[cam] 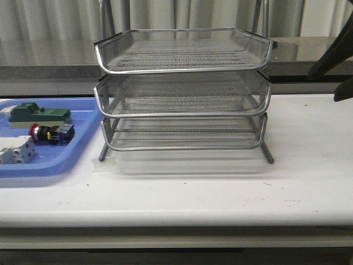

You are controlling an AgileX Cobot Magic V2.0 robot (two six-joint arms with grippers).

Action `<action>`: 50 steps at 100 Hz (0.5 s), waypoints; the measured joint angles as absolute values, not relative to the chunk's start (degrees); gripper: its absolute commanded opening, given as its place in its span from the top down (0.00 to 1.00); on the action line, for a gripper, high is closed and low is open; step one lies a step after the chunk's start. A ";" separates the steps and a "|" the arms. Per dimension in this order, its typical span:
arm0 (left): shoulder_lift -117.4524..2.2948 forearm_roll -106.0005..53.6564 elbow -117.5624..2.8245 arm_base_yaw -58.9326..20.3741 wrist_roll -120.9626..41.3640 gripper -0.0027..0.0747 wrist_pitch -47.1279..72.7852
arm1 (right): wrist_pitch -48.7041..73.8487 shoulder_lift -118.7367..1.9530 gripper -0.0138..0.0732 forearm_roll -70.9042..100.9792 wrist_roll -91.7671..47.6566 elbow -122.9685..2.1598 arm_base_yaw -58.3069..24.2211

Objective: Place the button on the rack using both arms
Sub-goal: 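Reach the right gripper to the middle mesh tray's front edge and grasp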

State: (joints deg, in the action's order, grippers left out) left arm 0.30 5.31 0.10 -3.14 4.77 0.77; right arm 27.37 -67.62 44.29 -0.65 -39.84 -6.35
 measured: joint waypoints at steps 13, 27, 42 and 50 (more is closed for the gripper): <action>0.30 5.31 0.10 -3.14 4.77 0.99 0.77 | 25.28 -71.80 0.47 53.05 -8.77 -39.84 -6.35; 0.30 5.31 0.10 -3.14 4.77 0.99 0.77 | 24.07 -76.09 0.47 62.94 -19.07 -40.50 -6.35; 0.30 5.31 0.10 -3.14 4.77 0.99 0.77 | 23.12 -79.90 0.47 72.66 -29.10 -40.60 -6.35; 0.30 5.31 0.10 -3.14 4.77 0.99 0.77 | 22.87 -81.79 0.47 77.25 -33.71 -40.60 -6.35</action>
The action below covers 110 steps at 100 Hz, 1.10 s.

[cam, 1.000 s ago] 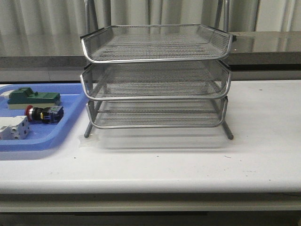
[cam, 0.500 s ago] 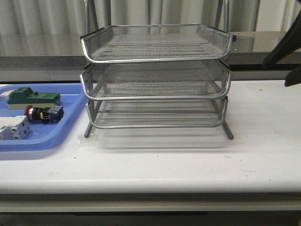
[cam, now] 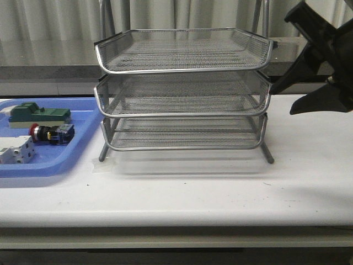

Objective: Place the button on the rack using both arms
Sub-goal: 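Reach the right gripper to the middle mesh tray's front edge and grasp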

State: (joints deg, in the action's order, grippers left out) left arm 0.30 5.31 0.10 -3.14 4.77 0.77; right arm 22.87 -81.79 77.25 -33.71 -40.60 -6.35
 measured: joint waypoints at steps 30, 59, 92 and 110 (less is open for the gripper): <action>0.30 5.31 0.10 -3.14 4.77 0.99 0.77 | 23.13 -87.12 0.47 85.49 -42.92 -43.10 -6.35; 0.30 5.31 0.10 -3.14 4.77 0.99 0.77 | 25.74 -92.59 0.47 85.86 -43.28 -47.82 -6.35; 0.30 5.31 0.10 -3.14 4.77 0.99 0.77 | 27.54 -96.78 0.55 86.05 -43.32 -50.19 -6.35; 0.30 5.31 0.10 -3.14 4.77 0.99 0.77 | 27.68 -96.78 0.80 86.05 -43.32 -50.28 -6.35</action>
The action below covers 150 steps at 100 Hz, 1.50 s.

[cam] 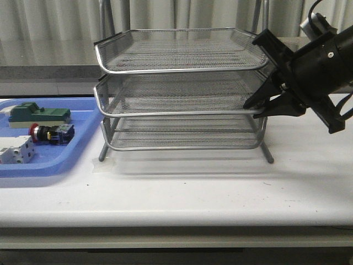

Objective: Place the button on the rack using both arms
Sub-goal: 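Reach the right gripper to the middle mesh tray's front edge and grasp, then pull the middle mesh tray out toward the robot with the right gripper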

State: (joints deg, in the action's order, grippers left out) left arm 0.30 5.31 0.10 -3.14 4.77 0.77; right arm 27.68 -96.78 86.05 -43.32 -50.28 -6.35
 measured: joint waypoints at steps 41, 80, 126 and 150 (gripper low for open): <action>0.30 5.31 0.10 -3.14 4.77 0.99 0.77 | 28.70 -96.78 0.86 86.56 -43.32 -48.48 -6.35; 0.30 5.31 0.10 -3.14 4.77 0.99 0.77 | 31.42 -88.50 0.86 86.54 -44.72 -36.66 -6.16; 0.30 5.31 0.10 -3.14 4.77 0.99 0.77 | 31.34 -79.22 0.52 82.67 -44.87 -29.13 -6.37; 0.30 5.31 0.10 -3.14 4.77 0.99 0.77 | 30.72 -79.22 0.22 79.92 -48.74 -28.66 -6.37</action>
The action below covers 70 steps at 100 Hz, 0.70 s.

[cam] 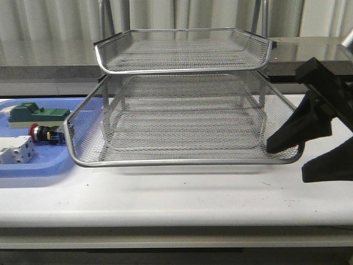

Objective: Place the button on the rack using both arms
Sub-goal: 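Pull the middle mesh tray out toward the robot with the right gripper, then release the tray and withdraw the right gripper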

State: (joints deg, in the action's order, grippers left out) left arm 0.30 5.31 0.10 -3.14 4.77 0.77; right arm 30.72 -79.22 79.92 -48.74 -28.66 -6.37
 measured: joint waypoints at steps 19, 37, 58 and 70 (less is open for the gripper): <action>0.30 5.31 0.10 -3.14 4.77 0.99 0.77 | 32.04 -76.72 0.22 76.05 -49.67 -28.56 -6.37; 0.30 5.31 0.10 -3.14 4.77 0.99 0.77 | 32.60 -70.32 0.22 69.14 -46.23 -28.56 -6.37; 0.30 5.31 0.10 -3.14 4.77 0.99 0.77 | 37.14 -61.58 0.22 47.68 -29.14 -31.49 -6.37; 0.30 5.31 0.10 -3.14 4.77 0.99 0.77 | 42.16 -56.90 0.22 31.98 -16.73 -36.00 -6.37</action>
State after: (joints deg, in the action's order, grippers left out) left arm 0.30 5.31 0.10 -3.14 4.77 0.77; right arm 42.16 -56.90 31.98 -16.73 -36.00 -6.37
